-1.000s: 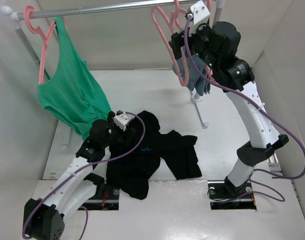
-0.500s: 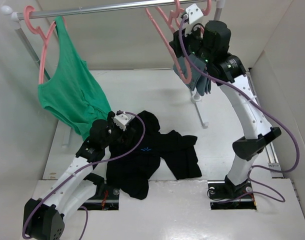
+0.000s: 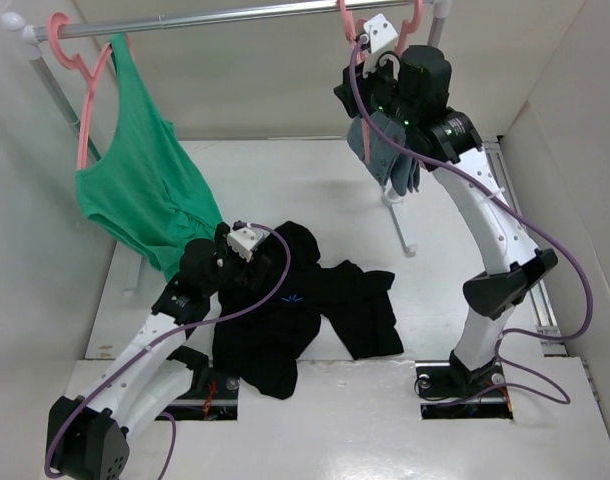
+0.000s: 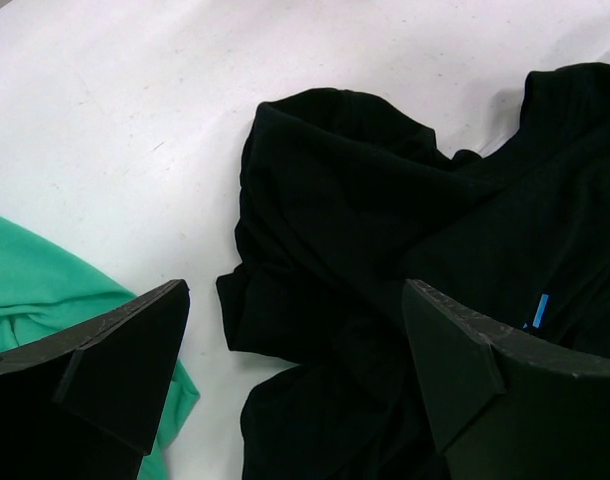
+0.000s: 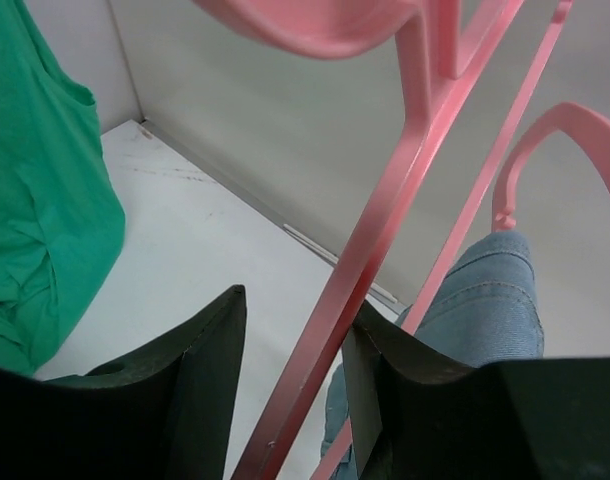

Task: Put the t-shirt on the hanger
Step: Grab a hanger with the right arm, then place tshirt on hanger

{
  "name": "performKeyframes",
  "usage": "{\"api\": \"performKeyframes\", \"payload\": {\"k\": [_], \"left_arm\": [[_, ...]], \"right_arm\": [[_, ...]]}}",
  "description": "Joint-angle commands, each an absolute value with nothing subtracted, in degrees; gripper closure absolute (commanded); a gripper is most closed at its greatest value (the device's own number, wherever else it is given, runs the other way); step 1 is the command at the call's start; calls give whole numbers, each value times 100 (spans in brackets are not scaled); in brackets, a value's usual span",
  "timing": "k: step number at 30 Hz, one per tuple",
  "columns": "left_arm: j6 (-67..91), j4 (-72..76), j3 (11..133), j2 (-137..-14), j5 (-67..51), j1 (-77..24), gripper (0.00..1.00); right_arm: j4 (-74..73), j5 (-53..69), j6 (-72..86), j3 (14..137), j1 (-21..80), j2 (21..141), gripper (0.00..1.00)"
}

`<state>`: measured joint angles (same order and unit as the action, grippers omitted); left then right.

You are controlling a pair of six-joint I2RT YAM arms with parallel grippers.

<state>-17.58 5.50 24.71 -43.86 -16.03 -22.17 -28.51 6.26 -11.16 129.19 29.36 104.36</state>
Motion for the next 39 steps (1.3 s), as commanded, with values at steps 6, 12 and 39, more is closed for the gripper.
{"api": "performKeyframes", "payload": {"k": [6, 12, 39], "left_arm": [[-1705, 686, 2391, -4395, -1591, -2250, 15], [-1705, 686, 2391, -4395, -1591, -2250, 15], [-3111, 2013, 3602, -3355, -3646, -2250, 12]], "right_arm": [[-2865, 1318, -1705, 13324, 3198, 9985, 100], [-2655, 1424, -1846, 13131, 3375, 9589, 100], [-2987, 3751, -2126, 9503, 3727, 7963, 100]]}}
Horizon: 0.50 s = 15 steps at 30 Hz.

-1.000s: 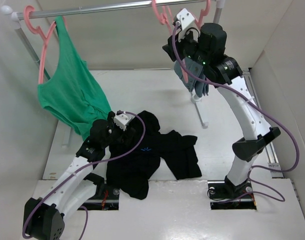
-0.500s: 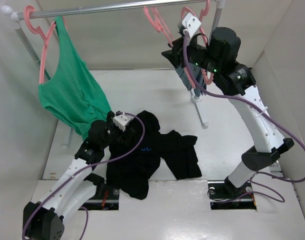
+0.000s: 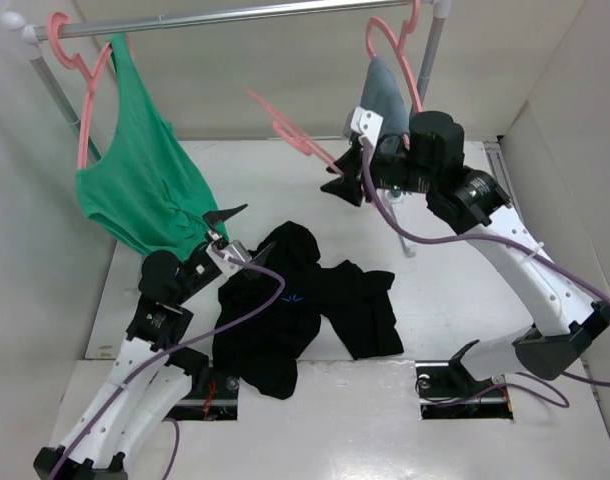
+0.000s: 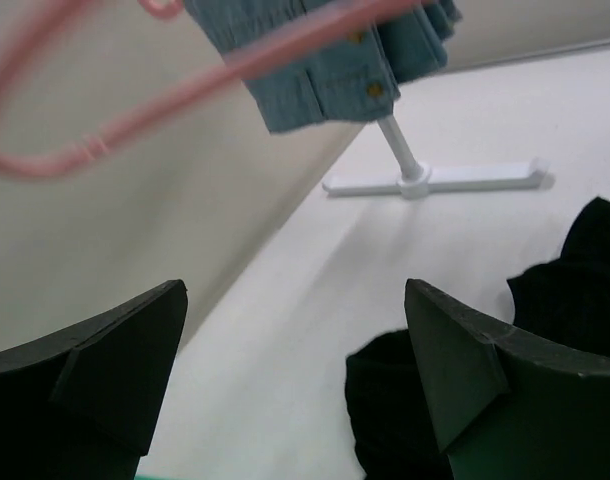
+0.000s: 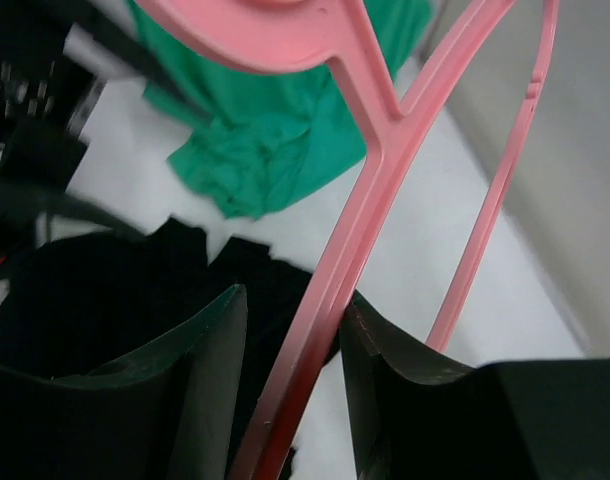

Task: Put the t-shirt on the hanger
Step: Place tshirt on hanger

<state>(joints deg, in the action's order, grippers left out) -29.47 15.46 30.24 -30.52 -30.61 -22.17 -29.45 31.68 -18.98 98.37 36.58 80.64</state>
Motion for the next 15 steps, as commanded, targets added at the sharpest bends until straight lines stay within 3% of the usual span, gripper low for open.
{"api": "performKeyframes", "payload": {"k": [1, 9, 15], "left_arm": [[-3111, 1960, 3821, -3453, -3717, -2250, 12], [-3435, 2189, 4297, -4016, -4411, -2250, 6], [-4210, -7, 4939, -4834, -5387, -2189, 6]], "right_arm": [[-3058, 3849, -2127, 9344, 3787, 7902, 100], [-3516, 4052, -2364, 8368, 4219, 7472, 100], [-3252, 3990, -2180, 8253, 4587, 7409, 100]]}}
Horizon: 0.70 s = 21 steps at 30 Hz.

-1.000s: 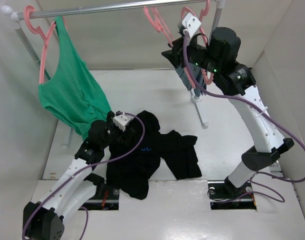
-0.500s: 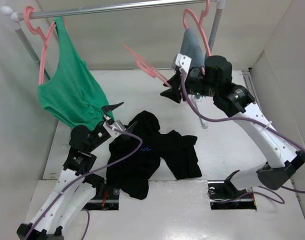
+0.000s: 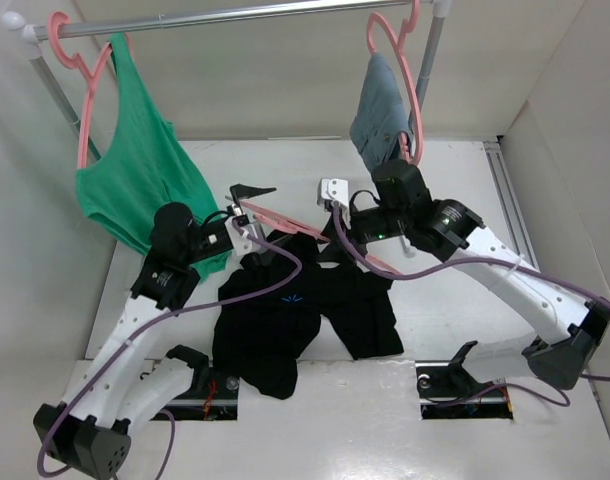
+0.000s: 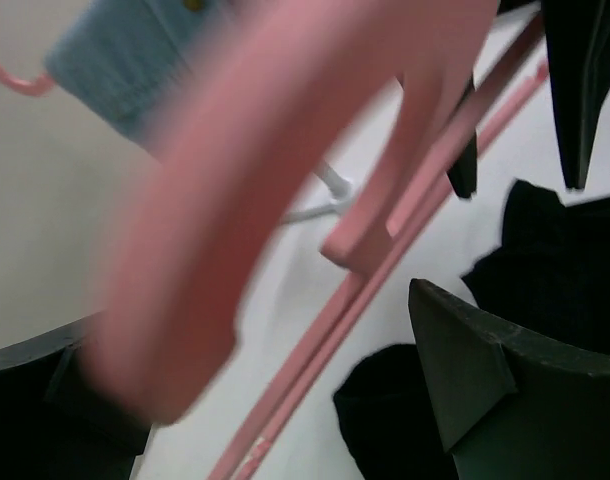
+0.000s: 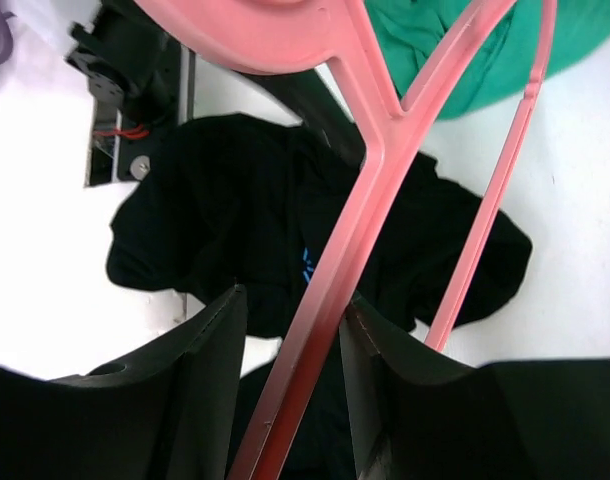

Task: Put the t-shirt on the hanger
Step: Place tshirt on hanger

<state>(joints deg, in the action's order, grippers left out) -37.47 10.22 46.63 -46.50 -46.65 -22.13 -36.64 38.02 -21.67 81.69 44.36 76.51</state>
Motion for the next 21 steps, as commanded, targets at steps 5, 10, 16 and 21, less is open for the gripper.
{"api": "performKeyframes", "payload": {"k": [5, 10, 16, 21], "left_arm": [[-4271, -167, 4816, -4887, -5766, -1925, 8], [-4412, -483, 5115, -5211, -5889, -1925, 39], [-4342, -545, 5124, -5080, -5950, -1925, 100], [-4403, -765, 5124, -5080, -6003, -1925, 100]], "right_arm": [[-3252, 3937, -2127, 8253, 4746, 7409, 100], [-3313, 3937, -2127, 8314, 4746, 7409, 100], [-3419, 3420, -2188, 8262, 4746, 7523, 100], [-3508, 2217, -2259, 8648, 4973, 7734, 43]]}}
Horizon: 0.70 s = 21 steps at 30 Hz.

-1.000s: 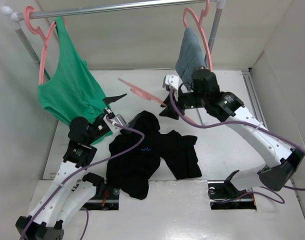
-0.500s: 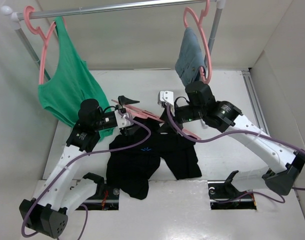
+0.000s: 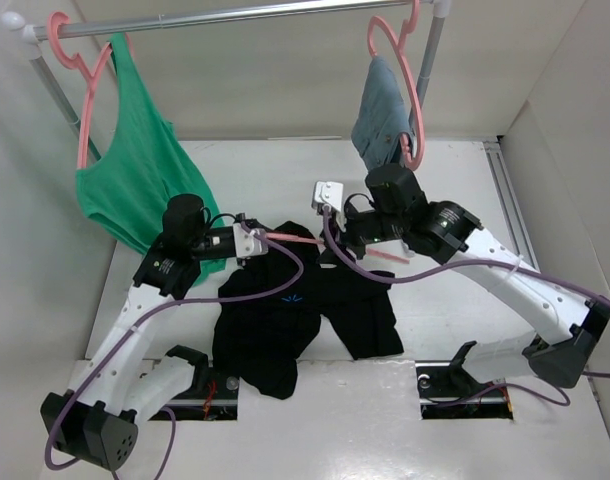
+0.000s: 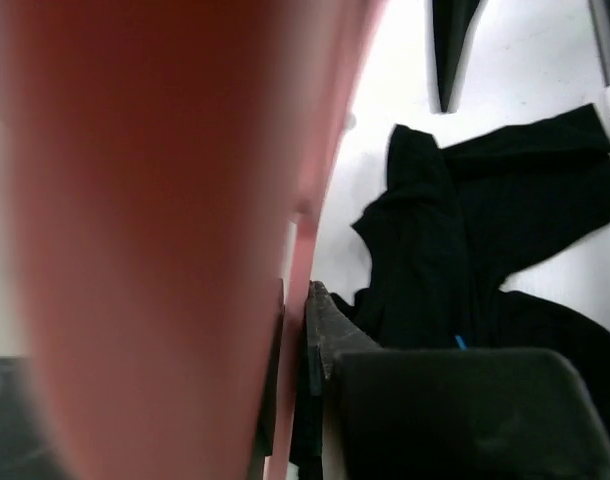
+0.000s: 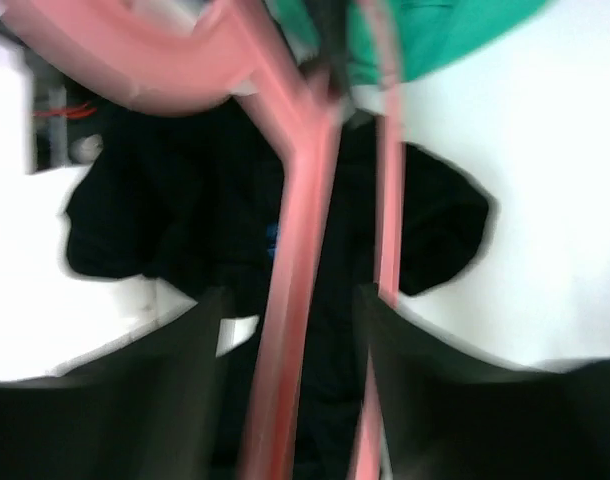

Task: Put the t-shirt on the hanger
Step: Place tshirt on hanger

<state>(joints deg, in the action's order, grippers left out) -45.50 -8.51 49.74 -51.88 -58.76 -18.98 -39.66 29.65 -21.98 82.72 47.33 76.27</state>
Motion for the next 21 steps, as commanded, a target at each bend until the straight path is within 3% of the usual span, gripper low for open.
{"api": "performKeyframes", "payload": {"k": [1, 3, 9, 13, 15, 20, 21], "left_arm": [[-4403, -826, 5176, -5080, -6003, -1925, 100], [-4403, -878, 5177, -5080, -6117, -1925, 100], [-4333, -879, 5177, -5080, -6196, -1925, 100], [-4333, -932, 5177, -5080, -6257, -1925, 100], [-4333, -932, 5177, -5080, -6258, -1925, 100], [-4263, -932, 5177, -5080, -6258, -1925, 100], [-4263, -932, 5177, -5080, -6258, -1925, 100]], "right_arm": [[-3437, 2032, -2355, 8762, 5044, 7734, 31], [-3314, 1576, -2478, 8850, 5194, 7734, 11], [-2927, 1502, -3049, 8711, 5388, 7787, 9], [-2927, 1801, -3383, 8710, 5388, 8059, 18], [-3005, 1872, -3445, 8911, 5388, 8321, 28], [-3182, 2214, -3577, 9149, 5388, 8710, 30], [-3025, 2276, -3577, 9149, 5388, 8710, 38]]}}
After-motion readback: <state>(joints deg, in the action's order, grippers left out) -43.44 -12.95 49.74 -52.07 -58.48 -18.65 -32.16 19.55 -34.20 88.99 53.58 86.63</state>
